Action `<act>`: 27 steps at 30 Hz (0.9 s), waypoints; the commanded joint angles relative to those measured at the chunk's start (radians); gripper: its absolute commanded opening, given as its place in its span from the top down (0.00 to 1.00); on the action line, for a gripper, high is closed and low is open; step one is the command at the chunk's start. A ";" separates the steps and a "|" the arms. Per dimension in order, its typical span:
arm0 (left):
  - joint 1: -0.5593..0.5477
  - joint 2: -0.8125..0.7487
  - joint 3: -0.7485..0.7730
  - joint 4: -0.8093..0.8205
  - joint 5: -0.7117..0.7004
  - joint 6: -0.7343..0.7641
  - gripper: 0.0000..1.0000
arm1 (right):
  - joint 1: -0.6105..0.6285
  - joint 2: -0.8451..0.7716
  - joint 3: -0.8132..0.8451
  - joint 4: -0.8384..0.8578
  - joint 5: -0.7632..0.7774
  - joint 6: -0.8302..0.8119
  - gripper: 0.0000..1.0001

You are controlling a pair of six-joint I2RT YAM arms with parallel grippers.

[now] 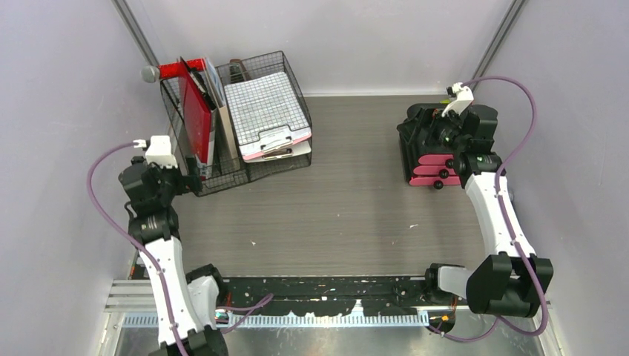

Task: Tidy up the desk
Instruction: Move the storage box to the center of the board, then reset both arms

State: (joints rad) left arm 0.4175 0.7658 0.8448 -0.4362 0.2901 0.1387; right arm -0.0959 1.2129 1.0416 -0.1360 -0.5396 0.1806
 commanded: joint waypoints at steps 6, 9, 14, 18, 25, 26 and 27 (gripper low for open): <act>0.004 -0.181 -0.083 -0.125 0.131 -0.021 0.00 | -0.004 -0.118 0.033 -0.170 0.140 -0.135 0.00; 0.005 -0.196 -0.085 -0.157 0.176 -0.032 0.00 | -0.004 -0.185 0.003 -0.229 0.178 -0.160 0.01; 0.004 -0.180 -0.063 -0.196 0.205 -0.032 0.00 | -0.004 -0.284 -0.077 -0.310 0.255 -0.176 0.01; 0.004 -0.158 -0.042 -0.230 0.229 -0.009 0.00 | -0.005 -0.366 -0.146 -0.356 0.321 -0.201 0.00; 0.004 -0.195 -0.033 -0.264 0.199 0.030 0.00 | -0.004 -0.506 -0.224 -0.422 0.397 -0.199 0.00; 0.004 -0.208 -0.034 -0.272 0.202 0.033 0.00 | -0.004 -0.526 -0.222 -0.439 0.400 -0.189 0.00; 0.005 -0.227 -0.036 -0.281 0.210 0.033 0.00 | -0.004 -0.534 -0.218 -0.448 0.392 -0.187 0.01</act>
State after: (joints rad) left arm 0.4175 0.5945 0.7692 -0.6830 0.4816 0.1467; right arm -0.0959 0.7345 0.8139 -0.5575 -0.1913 -0.0059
